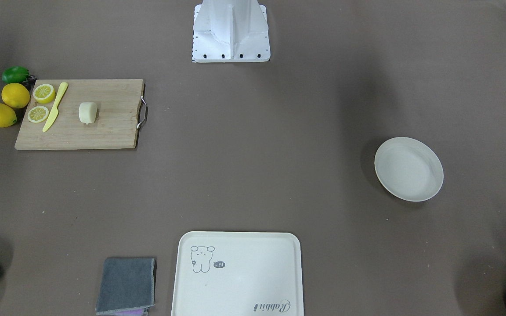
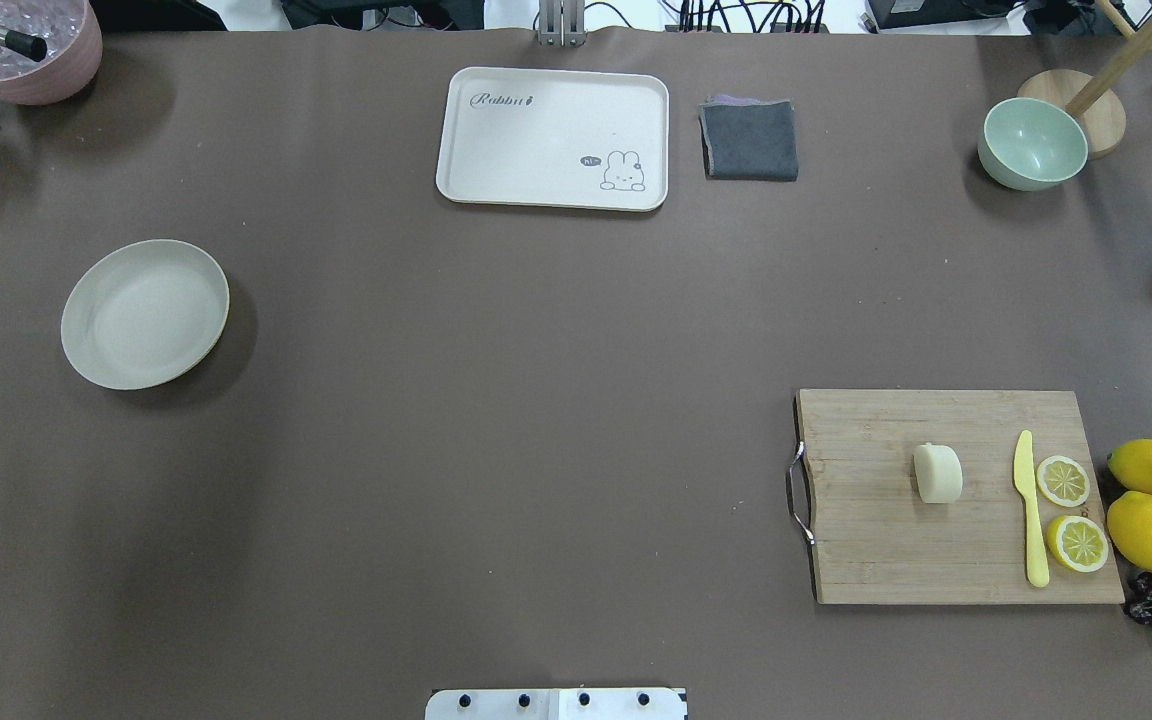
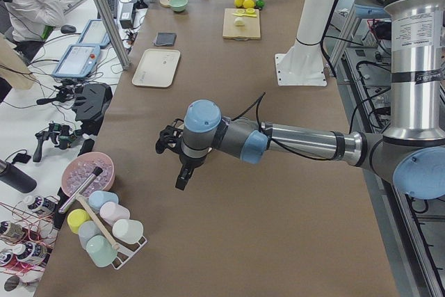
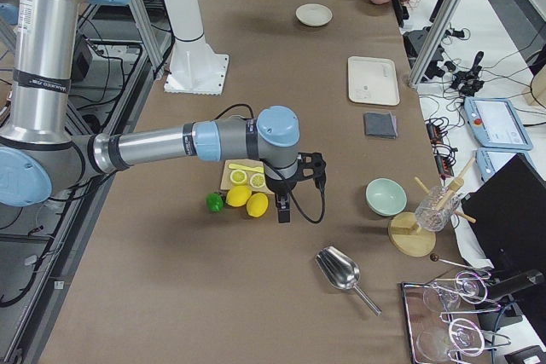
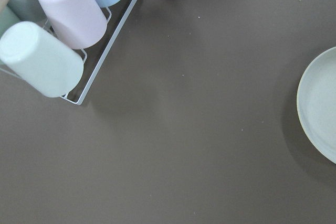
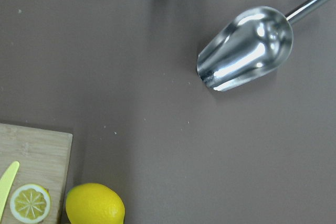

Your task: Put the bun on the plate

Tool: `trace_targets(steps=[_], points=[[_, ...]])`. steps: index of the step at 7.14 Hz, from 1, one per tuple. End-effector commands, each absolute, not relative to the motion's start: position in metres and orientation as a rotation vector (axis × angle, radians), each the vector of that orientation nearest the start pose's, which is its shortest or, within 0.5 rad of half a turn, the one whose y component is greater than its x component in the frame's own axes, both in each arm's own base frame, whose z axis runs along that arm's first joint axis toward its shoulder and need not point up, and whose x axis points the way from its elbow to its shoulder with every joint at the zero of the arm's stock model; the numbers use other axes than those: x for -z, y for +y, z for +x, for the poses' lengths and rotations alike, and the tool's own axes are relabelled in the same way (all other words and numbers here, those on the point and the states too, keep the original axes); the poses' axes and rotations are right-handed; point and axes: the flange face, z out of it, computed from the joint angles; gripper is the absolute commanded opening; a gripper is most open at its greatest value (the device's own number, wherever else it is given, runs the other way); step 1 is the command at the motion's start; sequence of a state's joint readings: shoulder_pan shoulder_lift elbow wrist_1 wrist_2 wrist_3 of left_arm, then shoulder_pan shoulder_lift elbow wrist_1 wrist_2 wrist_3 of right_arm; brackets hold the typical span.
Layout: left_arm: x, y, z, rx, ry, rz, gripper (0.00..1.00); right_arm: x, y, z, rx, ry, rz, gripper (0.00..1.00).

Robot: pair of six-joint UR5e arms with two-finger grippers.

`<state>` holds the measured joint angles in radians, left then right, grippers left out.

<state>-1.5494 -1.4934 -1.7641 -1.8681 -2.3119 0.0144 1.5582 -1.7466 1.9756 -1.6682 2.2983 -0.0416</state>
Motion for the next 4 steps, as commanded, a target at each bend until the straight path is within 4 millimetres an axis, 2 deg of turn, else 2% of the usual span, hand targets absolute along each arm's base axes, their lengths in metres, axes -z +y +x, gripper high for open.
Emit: trace_targets(steps=[1,2,3,4], points=[[-0.551,-0.504,-0.056,-0.212,0.731,0.468,0.98,-0.491,-0.460,0.078,0.093,-0.717,0.277,1.00],[-0.557,-0.505,-0.055,-0.208,0.732,0.455,0.98,-0.492,-0.459,0.085,-0.056,-0.735,0.229,1.00],[-0.571,-0.504,-0.056,-0.202,0.736,0.435,0.98,-0.485,-0.459,0.084,-0.160,-0.751,0.200,1.00],[-0.567,-0.500,-0.056,-0.211,0.734,0.449,0.98,-0.487,-0.455,0.084,-0.123,-0.746,0.219,1.00]])
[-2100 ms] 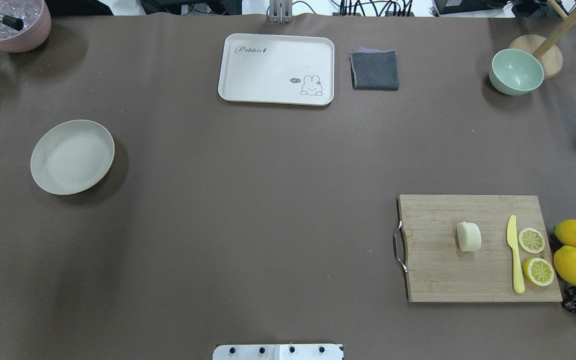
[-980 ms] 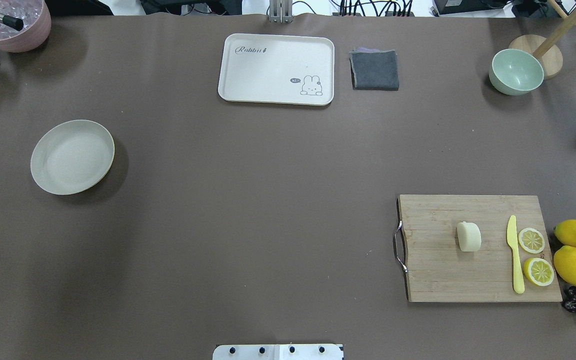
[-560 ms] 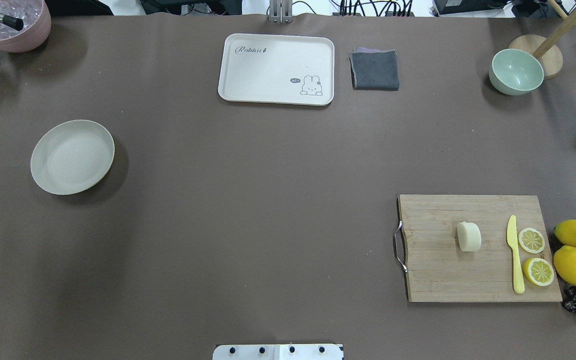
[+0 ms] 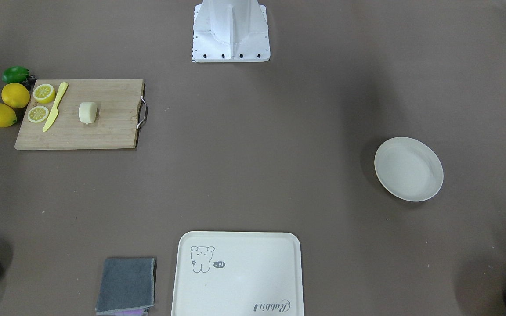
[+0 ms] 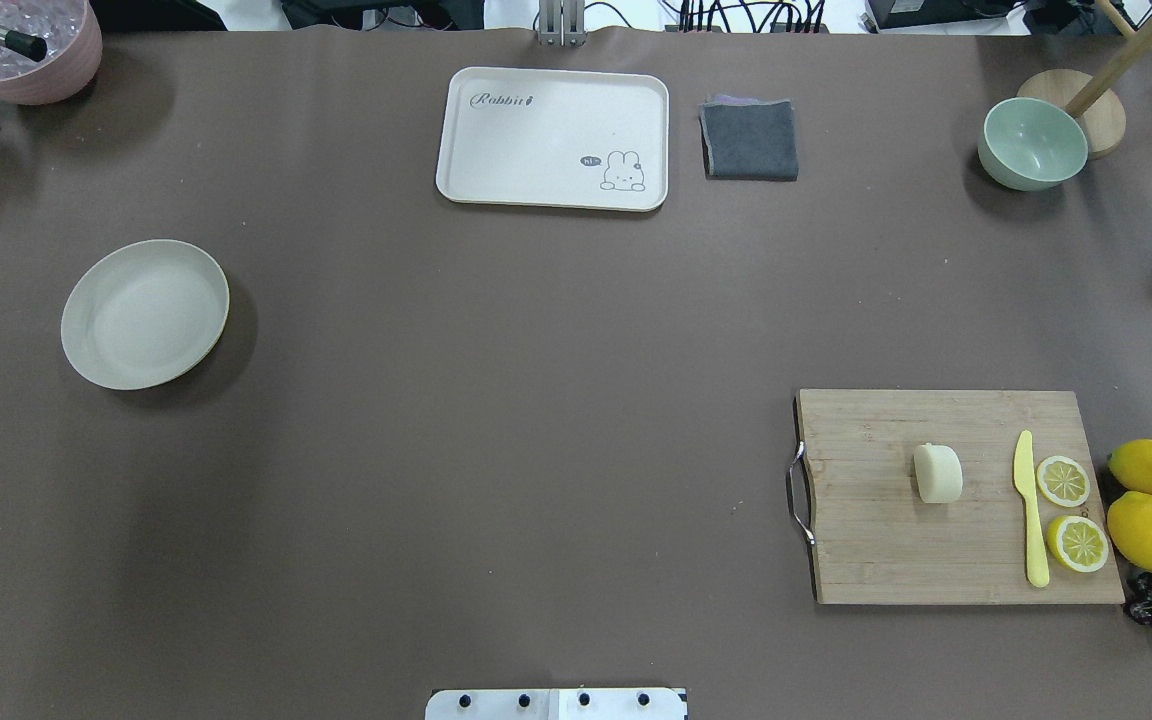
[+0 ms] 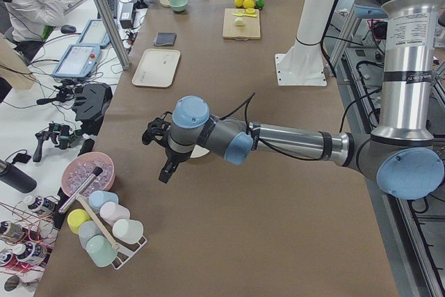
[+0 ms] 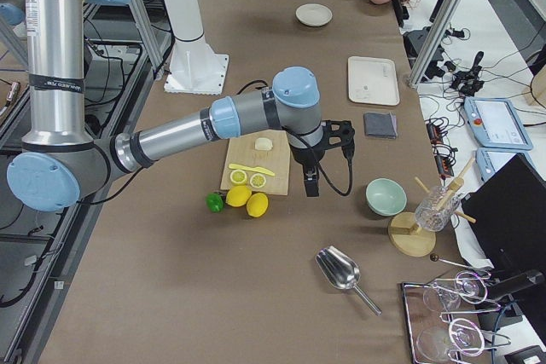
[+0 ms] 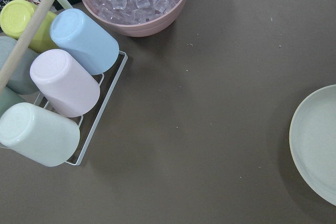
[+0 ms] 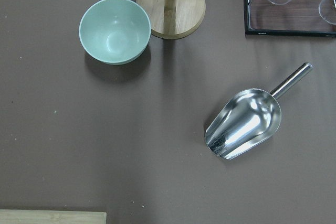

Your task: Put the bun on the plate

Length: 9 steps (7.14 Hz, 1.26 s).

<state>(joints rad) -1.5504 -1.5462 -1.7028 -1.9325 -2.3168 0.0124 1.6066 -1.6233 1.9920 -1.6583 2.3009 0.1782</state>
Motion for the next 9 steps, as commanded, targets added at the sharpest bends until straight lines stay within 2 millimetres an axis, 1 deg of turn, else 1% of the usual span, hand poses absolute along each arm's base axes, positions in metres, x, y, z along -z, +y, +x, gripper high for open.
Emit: trace_targets(steps=[1,2,3,4,5,6,7,9], points=[[-0.569,-0.504,-0.055,-0.209,0.735,0.442,0.98,-0.509,-0.449,0.084,-0.024,-0.737,0.254,1.00],[-0.565,-0.506,-0.053,-0.211,0.736,0.446,0.98,-0.526,-0.443,0.082,0.040,-0.731,0.320,1.00],[-0.566,-0.510,-0.023,-0.233,0.755,0.405,0.98,-0.546,-0.442,0.063,0.077,-0.742,0.331,1.00],[-0.558,-0.524,0.021,-0.144,0.804,0.323,0.98,-0.559,-0.445,0.035,0.089,-0.755,0.275,1.00],[-0.557,-0.523,0.063,-0.107,0.830,0.246,0.98,-0.558,-0.447,0.009,0.079,-0.774,0.237,1.00],[-0.567,-0.521,0.081,-0.110,0.841,0.217,0.98,-0.551,-0.448,-0.023,0.055,-0.799,0.223,1.00],[-0.579,-0.527,0.095,-0.083,0.868,0.204,0.98,-0.546,-0.447,-0.046,0.024,-0.827,0.207,1.00],[-0.607,-0.533,0.151,-0.053,0.950,0.192,0.98,-0.534,-0.443,-0.097,-0.018,-0.853,0.200,1.00]])
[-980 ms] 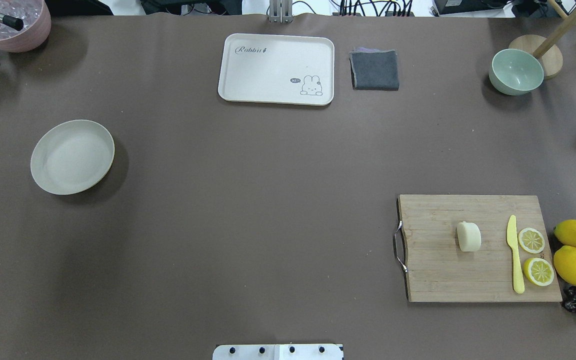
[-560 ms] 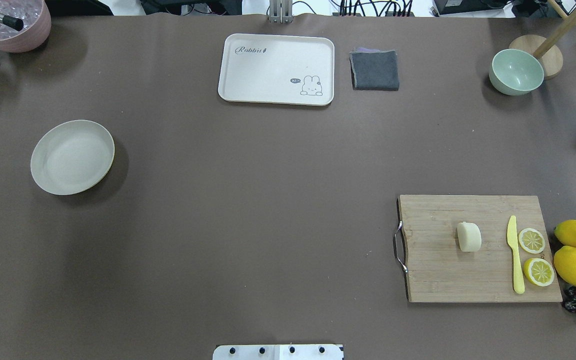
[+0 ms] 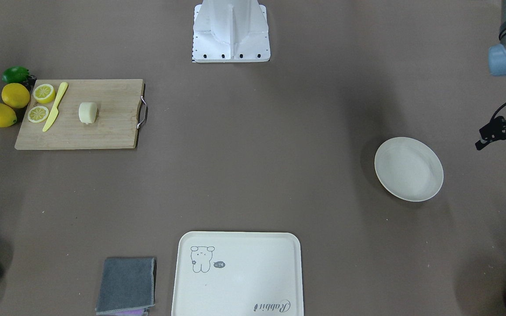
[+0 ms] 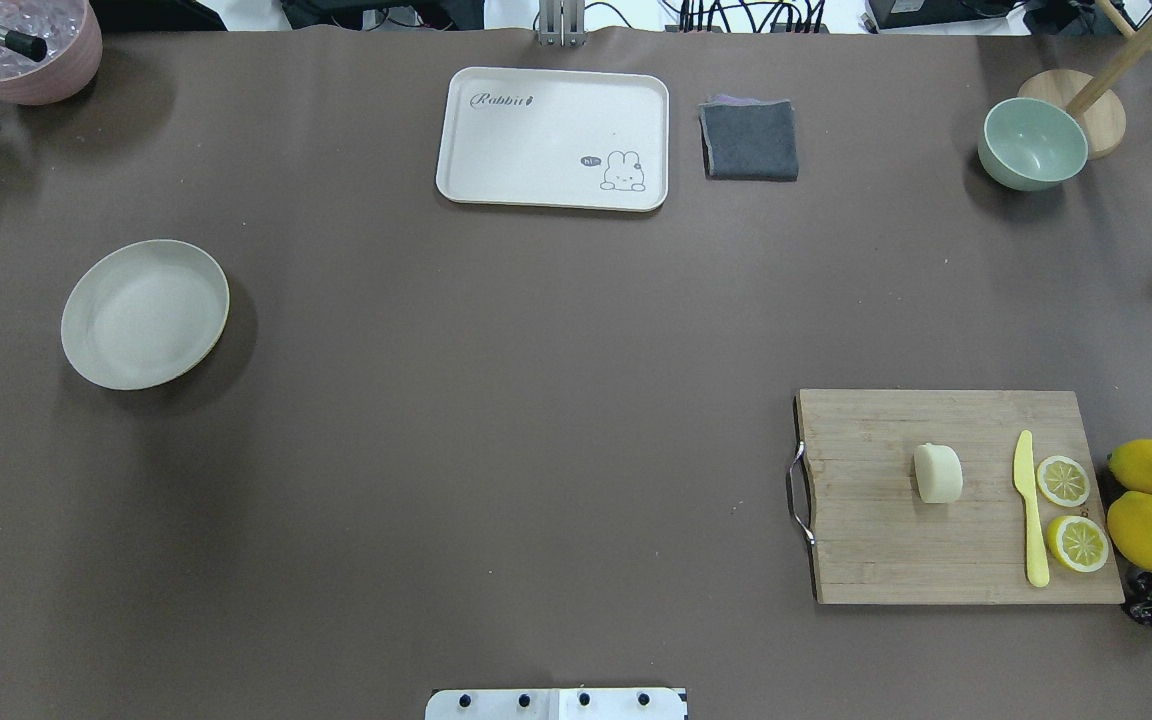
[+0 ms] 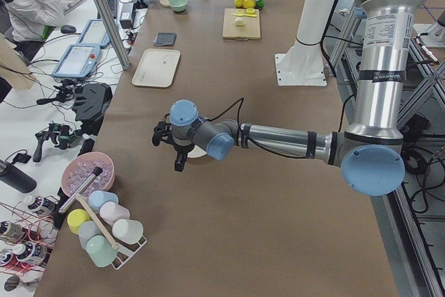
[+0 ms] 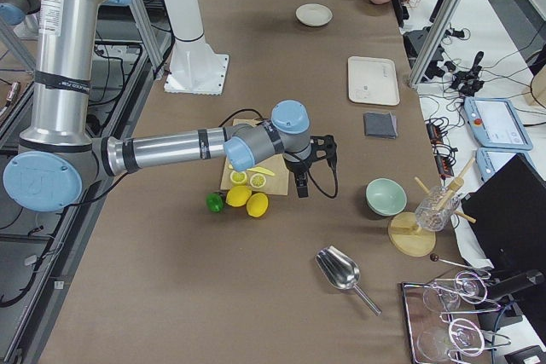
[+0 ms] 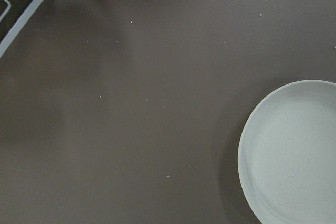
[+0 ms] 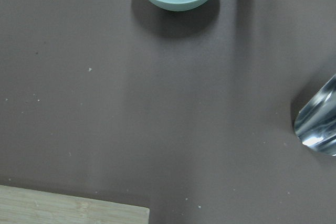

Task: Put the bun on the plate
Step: 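Reach the left gripper to the edge of the white plate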

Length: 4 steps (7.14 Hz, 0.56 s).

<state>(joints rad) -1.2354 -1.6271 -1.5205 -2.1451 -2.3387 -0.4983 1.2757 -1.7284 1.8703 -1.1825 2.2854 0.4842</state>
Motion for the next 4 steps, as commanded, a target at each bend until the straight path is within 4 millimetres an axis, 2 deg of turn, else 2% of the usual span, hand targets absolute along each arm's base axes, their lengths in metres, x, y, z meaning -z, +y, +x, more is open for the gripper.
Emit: trace_targets(steps=[1,2,4], points=[[-0.616,-0.536,0.176,-0.050,0.974,0.185,0.97,-0.530,-0.440,-0.116,-0.028,-0.856,0.201,1.00],[-0.625,-0.538,0.191,-0.063,0.976,0.176,0.98,-0.528,-0.439,-0.122,-0.022,-0.861,0.204,1.00],[-0.625,-0.537,0.204,-0.076,0.971,0.172,0.97,-0.527,-0.439,-0.123,-0.020,-0.863,0.204,1.00]])
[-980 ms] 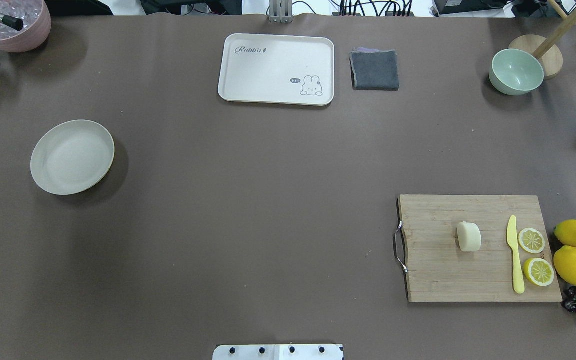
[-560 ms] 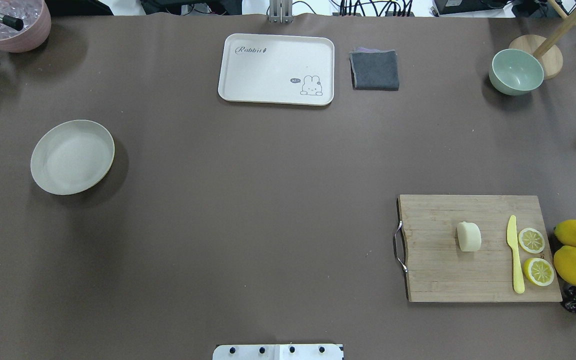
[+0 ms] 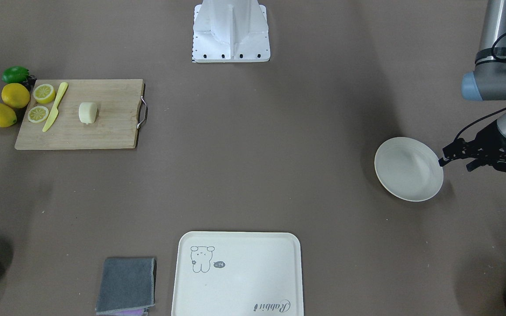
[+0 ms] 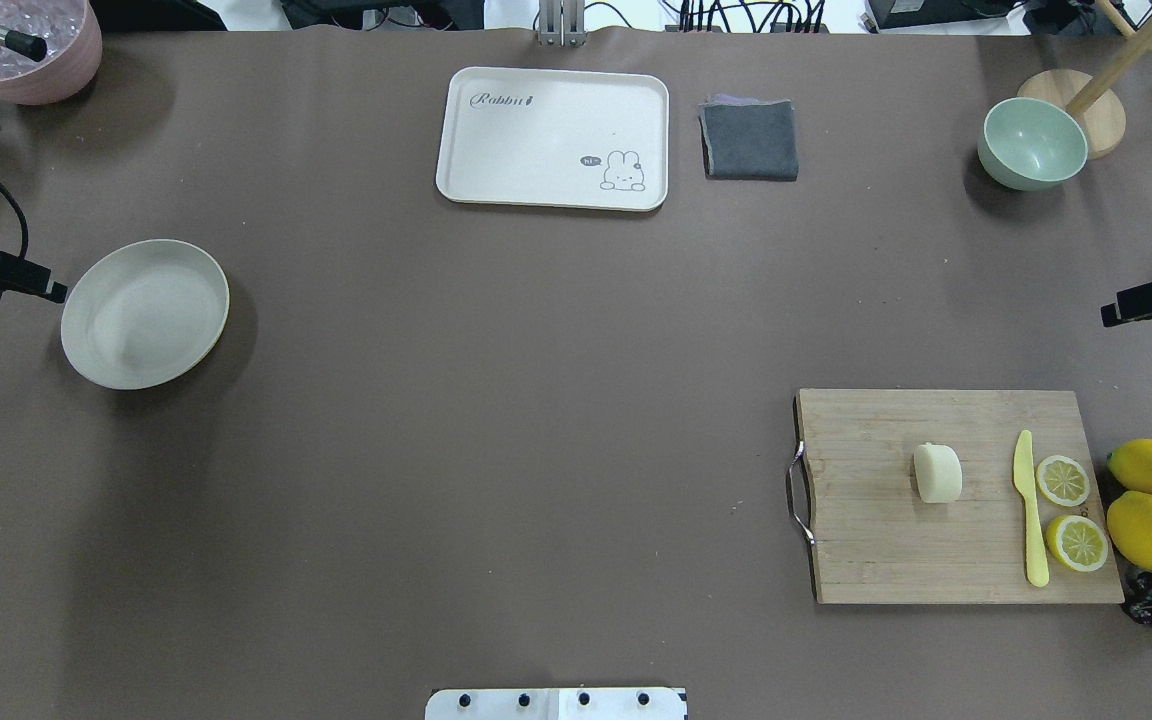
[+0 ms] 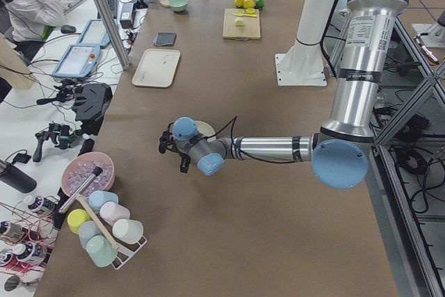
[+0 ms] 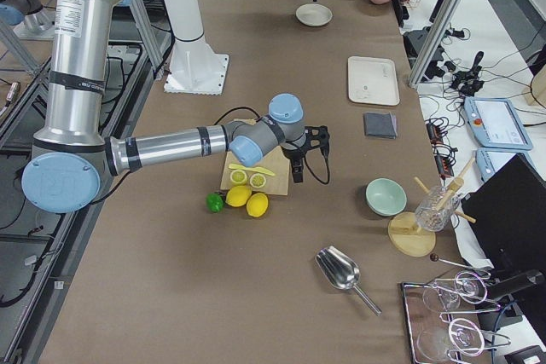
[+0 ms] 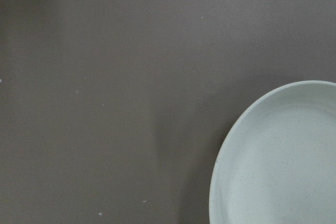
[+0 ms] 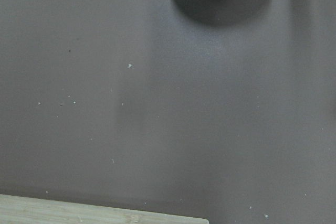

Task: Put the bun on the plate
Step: 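Reach the left gripper to the edge of the white plate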

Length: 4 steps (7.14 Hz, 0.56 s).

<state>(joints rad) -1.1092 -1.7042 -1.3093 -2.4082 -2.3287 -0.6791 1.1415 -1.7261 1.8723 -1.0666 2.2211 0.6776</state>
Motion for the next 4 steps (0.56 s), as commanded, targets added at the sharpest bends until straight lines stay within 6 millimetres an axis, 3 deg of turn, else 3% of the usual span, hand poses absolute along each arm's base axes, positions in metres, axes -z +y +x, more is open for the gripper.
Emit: trace_targets(steps=[1,2,4], points=[[-0.625,-0.533,0.215,-0.096,0.972,0.163,0.95,-0.527,-0.439,-0.123,-0.019,-0.864,0.205,1.00],[-0.625,-0.532,0.217,-0.103,0.978,0.169,0.85,-0.526,-0.439,-0.123,-0.019,-0.864,0.207,1.00],[-0.630,-0.528,0.226,-0.120,0.981,0.163,0.51,-0.527,-0.439,-0.122,-0.021,-0.862,0.207,1.00]])
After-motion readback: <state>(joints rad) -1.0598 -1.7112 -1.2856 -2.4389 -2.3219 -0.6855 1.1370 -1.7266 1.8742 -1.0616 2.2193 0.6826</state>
